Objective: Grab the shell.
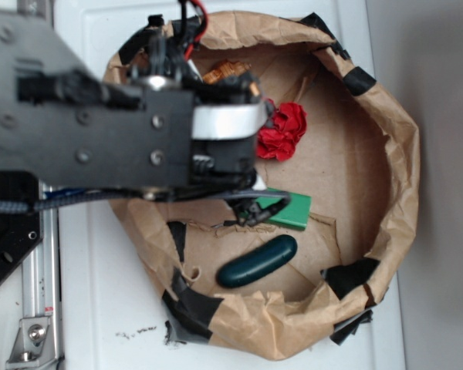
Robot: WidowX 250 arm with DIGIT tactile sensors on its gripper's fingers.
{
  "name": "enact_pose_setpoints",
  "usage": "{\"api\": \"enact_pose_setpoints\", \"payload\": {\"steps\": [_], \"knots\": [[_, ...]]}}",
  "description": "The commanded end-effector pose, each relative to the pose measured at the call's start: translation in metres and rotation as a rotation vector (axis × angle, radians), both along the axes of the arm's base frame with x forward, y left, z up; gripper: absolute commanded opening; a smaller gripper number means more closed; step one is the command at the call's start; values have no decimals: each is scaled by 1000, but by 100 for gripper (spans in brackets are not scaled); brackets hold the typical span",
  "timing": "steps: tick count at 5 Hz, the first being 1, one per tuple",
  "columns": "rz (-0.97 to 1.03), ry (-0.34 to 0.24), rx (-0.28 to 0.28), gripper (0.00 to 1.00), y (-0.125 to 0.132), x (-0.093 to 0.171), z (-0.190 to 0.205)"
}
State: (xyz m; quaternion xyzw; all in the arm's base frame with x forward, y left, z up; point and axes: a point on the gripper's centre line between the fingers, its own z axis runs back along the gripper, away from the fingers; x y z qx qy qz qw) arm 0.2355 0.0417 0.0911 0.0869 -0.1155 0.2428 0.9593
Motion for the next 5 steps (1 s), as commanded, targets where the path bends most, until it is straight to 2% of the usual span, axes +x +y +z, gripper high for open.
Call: {"api": "enact_pose_setpoints", "payload": {"steps": [1, 3, 4, 5], "knots": [[-14, -19, -18, 100, 39, -5, -26], [-9, -4, -9, 100, 63, 7, -34], [-70, 51, -21, 100, 65, 25, -59], [-274, 145, 26, 100, 60, 32, -65]]}}
